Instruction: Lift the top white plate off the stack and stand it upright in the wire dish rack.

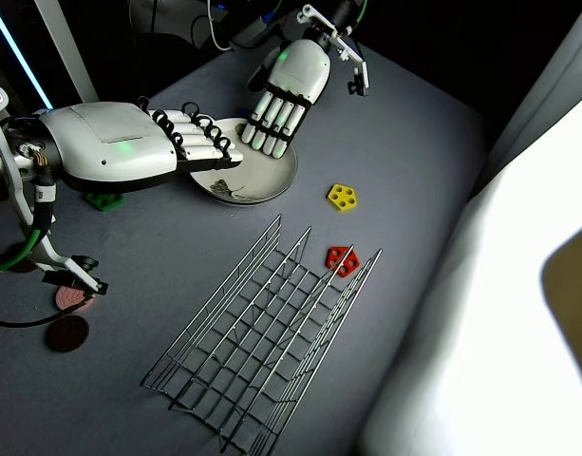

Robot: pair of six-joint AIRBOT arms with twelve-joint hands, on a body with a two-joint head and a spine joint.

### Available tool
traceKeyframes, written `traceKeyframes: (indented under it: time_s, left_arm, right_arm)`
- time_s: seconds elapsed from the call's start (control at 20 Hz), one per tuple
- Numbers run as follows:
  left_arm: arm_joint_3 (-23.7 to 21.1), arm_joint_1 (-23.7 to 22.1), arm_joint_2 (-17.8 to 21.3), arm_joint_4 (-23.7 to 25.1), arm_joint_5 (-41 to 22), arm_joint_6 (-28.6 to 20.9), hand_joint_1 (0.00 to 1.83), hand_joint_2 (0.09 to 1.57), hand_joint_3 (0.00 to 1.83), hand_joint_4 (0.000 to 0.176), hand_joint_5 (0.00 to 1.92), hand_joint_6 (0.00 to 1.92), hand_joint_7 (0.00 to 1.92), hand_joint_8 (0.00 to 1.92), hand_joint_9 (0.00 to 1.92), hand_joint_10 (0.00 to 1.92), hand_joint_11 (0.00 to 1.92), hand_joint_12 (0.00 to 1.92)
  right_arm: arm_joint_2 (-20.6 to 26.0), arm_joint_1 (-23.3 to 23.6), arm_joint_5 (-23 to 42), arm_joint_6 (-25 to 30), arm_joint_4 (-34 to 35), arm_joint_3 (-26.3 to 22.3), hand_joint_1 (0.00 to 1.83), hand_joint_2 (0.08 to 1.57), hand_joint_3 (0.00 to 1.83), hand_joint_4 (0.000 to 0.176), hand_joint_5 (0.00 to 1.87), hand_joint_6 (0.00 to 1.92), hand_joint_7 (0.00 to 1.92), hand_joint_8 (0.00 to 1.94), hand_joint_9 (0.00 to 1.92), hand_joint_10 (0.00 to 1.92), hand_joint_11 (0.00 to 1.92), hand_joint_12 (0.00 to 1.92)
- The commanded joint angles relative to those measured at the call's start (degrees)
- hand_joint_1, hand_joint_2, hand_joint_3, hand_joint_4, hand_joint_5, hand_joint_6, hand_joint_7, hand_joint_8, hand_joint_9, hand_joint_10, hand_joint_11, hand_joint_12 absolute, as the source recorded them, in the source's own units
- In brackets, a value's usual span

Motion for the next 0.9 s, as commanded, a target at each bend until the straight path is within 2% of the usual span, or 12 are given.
traceKeyframes:
  time_s: [0.0,0.35,0.45,0.6,0.75,0.85]
  left_arm:
    - [-0.18,-0.29,-0.94,-0.53,-1.15,0.24,0.14,0.97,0.00,0.000,0.00,0.00,0.00,0.00,0.00,0.00,0.03,0.04]
    - [0.27,0.44,-4.87,-1.62,1.14,0.41,0.14,0.96,0.00,0.000,0.03,0.01,0.03,0.01,0.02,0.01,0.06,0.04]
    - [0.28,0.44,-5.91,-2.15,1.80,0.41,0.14,0.96,0.00,0.000,0.02,0.00,0.02,0.00,0.01,0.00,0.04,0.04]
    - [0.24,-0.01,-7.46,-3.09,2.47,0.41,0.18,0.97,0.00,0.000,0.00,0.00,0.01,0.00,0.01,0.00,0.04,0.03]
    - [0.29,-0.70,-8.64,-3.35,2.79,0.41,0.18,0.96,0.00,0.000,0.03,0.01,0.04,0.01,0.02,0.01,0.05,0.03]
    - [0.29,-0.89,-9.04,-3.35,2.90,0.40,0.16,0.96,0.00,0.000,0.01,0.00,0.02,0.00,0.02,0.00,0.05,0.03]
  right_arm:
    - [0.39,0.22,3.58,-0.10,3.39,0.20,0.09,0.92,0.00,0.000,0.04,0.00,0.10,0.00,0.13,0.00,0.13,0.01]
    - [-1.03,0.75,1.95,-0.09,5.57,0.64,0.11,0.93,0.00,0.000,0.05,0.00,0.07,0.00,0.09,0.00,0.11,0.00]
    - [-1.69,0.90,1.47,-0.08,7.06,1.61,0.12,0.92,0.00,0.000,0.10,0.01,0.12,0.01,0.14,0.01,0.17,0.02]
    - [-3.01,0.87,1.47,-0.09,7.18,2.82,0.11,0.93,0.00,0.000,0.05,0.00,0.07,0.00,0.09,0.00,0.13,0.00]
    - [-3.78,0.78,0.64,-0.09,5.96,3.47,0.27,0.88,0.00,0.000,0.06,0.01,0.10,0.01,0.13,0.01,0.19,0.03]
    - [-4.62,0.51,-0.18,-0.13,5.80,4.13,0.42,0.92,0.00,0.000,0.03,0.00,0.09,0.00,0.11,0.01,0.17,0.02]
